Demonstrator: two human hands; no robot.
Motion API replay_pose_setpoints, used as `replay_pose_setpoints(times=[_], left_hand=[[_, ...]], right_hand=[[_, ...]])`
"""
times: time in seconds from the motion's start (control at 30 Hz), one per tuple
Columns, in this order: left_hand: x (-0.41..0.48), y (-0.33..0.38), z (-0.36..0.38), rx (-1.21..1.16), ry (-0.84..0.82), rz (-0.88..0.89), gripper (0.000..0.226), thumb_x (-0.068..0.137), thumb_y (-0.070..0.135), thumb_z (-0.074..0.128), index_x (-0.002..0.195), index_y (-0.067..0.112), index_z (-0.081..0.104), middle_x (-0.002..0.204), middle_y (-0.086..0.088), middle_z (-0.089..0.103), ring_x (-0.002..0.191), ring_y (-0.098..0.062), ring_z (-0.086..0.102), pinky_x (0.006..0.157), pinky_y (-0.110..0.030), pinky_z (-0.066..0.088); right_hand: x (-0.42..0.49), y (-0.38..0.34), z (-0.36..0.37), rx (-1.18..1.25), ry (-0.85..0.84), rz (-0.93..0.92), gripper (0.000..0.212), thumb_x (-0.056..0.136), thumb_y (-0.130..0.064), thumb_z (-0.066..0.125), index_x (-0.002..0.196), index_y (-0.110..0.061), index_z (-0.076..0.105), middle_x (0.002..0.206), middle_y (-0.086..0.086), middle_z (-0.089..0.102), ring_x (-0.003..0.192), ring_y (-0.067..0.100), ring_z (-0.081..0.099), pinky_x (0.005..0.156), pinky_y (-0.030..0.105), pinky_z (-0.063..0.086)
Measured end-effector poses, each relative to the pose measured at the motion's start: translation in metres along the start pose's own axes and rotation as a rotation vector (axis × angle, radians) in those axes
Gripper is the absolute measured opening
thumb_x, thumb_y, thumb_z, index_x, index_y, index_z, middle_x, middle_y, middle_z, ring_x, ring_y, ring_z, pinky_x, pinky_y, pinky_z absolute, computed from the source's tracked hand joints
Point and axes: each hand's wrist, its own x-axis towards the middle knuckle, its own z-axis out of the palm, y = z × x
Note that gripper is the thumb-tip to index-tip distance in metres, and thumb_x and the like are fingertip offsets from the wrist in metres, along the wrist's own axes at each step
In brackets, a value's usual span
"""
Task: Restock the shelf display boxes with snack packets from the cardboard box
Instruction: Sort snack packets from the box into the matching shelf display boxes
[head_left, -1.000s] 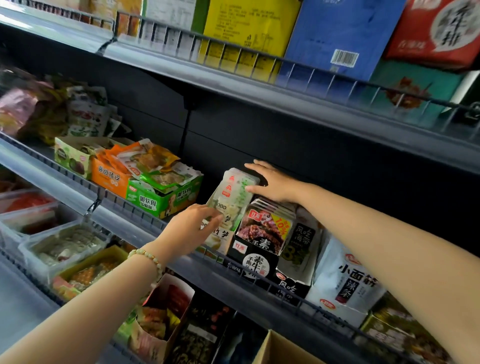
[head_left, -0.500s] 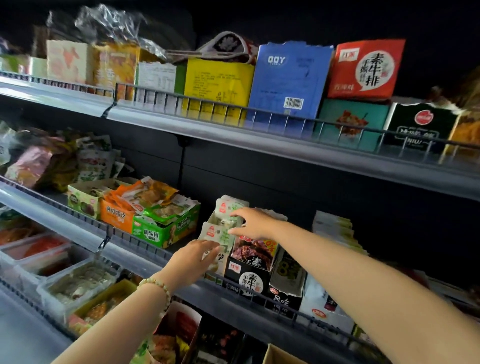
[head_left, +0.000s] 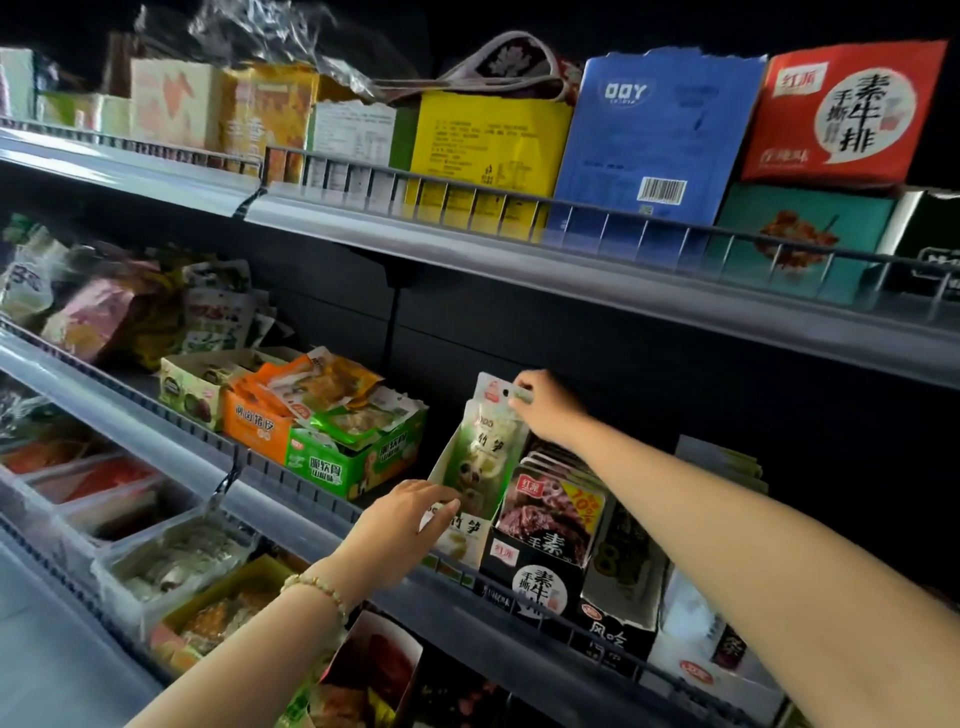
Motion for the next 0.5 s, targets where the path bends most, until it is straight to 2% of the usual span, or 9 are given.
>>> replay_pose_setpoints(times=[0.07,0.13,0.27,0.4,0.5], left_hand=[[0.002,-0.001,0.003,0.010,-0.009,0.001,0.054,0.096,0.056,0.026,0.129,0.027,0.057,0.128,0.010,0.057,0.125,-0.007,0.043,0.097,-0.027,0.042],[0.002,-0.003,0.007,0.030,-0.019,0.020,0.078,0.084,0.073,0.015,0.129,0.026,0.058,0.129,0.011,0.057,0.128,-0.008,0.040,0.101,-0.027,0.039],[0.004,-0.007,0.013,0.056,-0.025,0.047,0.104,0.069,0.086,-0.003,0.130,0.026,0.057,0.132,0.011,0.057,0.132,-0.009,0.035,0.106,-0.031,0.035],[0.004,-0.003,0.016,0.079,-0.028,0.035,0.090,0.077,0.080,0.004,0.132,0.030,0.054,0.135,0.012,0.054,0.133,-0.008,0.034,0.108,-0.030,0.032],[0.004,0.003,0.016,0.105,-0.053,0.028,0.095,0.074,0.079,0.000,0.136,0.027,0.051,0.140,0.011,0.050,0.135,-0.009,0.033,0.109,-0.030,0.030]], right_hand=[[0.003,0.003,0.002,-0.045,-0.050,-0.017,0.009,0.090,-0.017,0.063,0.088,-0.008,0.063,0.091,0.010,0.066,0.086,0.026,0.063,0.073,0.032,0.047],[0.003,0.005,0.007,-0.121,-0.092,-0.044,0.007,0.084,-0.018,0.071,0.088,-0.012,0.069,0.093,0.007,0.069,0.089,0.022,0.064,0.077,0.031,0.049],[-0.001,0.003,0.011,-0.168,-0.054,-0.072,0.005,0.084,-0.020,0.072,0.087,-0.017,0.069,0.098,0.001,0.069,0.092,0.018,0.064,0.075,0.025,0.047],[-0.001,0.003,0.011,-0.139,-0.043,-0.069,0.007,0.081,-0.019,0.074,0.087,-0.018,0.070,0.096,0.000,0.070,0.093,0.018,0.066,0.075,0.025,0.048],[-0.004,0.002,0.013,-0.160,-0.150,-0.064,0.025,0.075,-0.026,0.080,0.098,-0.017,0.073,0.104,0.001,0.069,0.099,0.019,0.064,0.081,0.027,0.049]])
